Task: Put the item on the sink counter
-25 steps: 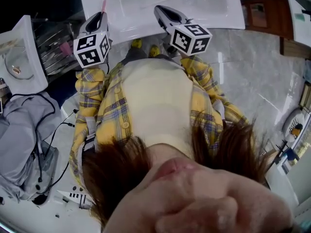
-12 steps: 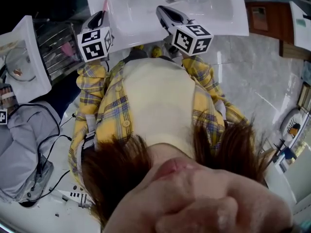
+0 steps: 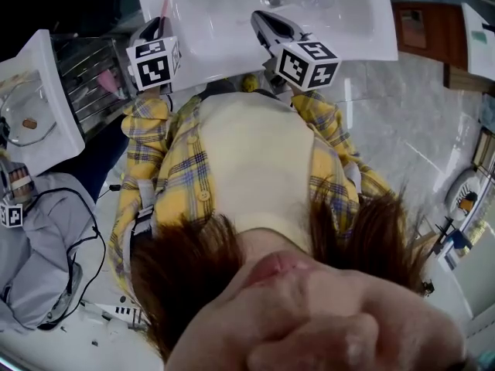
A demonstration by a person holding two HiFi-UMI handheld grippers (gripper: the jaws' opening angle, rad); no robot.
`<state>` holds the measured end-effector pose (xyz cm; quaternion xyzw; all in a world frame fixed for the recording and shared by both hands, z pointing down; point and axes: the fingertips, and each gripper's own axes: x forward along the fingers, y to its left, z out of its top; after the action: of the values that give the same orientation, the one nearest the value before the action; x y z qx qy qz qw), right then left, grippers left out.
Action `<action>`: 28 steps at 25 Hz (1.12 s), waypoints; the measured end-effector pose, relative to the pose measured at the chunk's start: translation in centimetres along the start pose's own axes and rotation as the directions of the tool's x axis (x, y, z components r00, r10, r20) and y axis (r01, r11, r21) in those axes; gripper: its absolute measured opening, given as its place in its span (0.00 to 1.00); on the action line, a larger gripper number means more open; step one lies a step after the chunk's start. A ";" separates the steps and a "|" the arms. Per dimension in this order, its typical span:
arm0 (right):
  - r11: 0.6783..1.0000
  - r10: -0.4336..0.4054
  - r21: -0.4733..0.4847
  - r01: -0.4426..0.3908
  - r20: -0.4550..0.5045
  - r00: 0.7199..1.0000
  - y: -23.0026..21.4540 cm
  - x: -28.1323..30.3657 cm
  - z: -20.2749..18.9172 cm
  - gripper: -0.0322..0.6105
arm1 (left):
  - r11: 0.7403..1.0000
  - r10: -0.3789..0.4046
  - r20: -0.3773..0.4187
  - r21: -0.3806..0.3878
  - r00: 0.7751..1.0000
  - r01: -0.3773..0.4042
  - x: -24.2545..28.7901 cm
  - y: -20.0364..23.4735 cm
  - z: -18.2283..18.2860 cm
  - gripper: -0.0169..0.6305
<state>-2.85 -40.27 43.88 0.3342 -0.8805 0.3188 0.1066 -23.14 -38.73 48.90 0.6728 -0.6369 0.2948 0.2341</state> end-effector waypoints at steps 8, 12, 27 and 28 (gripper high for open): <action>1.000 -0.024 0.010 0.024 0.002 1.000 -0.6 0.0 -0.3 0.07 | 0.999 0.030 -0.026 0.021 0.999 -0.030 1.1 0.5 -0.1 0.10; 1.000 -0.025 0.013 0.025 0.002 1.000 -0.6 -0.2 -0.3 0.07 | 0.999 0.042 -0.043 0.033 0.998 -0.041 1.3 0.6 -0.3 0.10; 0.999 -0.025 0.020 0.025 0.004 1.000 -1.1 -0.3 -0.3 0.07 | 0.997 0.061 -0.037 0.049 0.997 -0.059 2.3 0.4 -0.1 0.11; 1.000 -0.025 0.019 0.025 0.004 1.000 -1.1 -0.3 -0.3 0.07 | 0.997 0.061 -0.037 0.044 0.997 -0.059 2.3 0.4 -0.2 0.11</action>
<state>-1.98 -40.54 44.55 0.3467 -0.8736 0.3250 0.1053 -23.56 -40.28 50.62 0.6526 -0.6456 0.3282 0.2227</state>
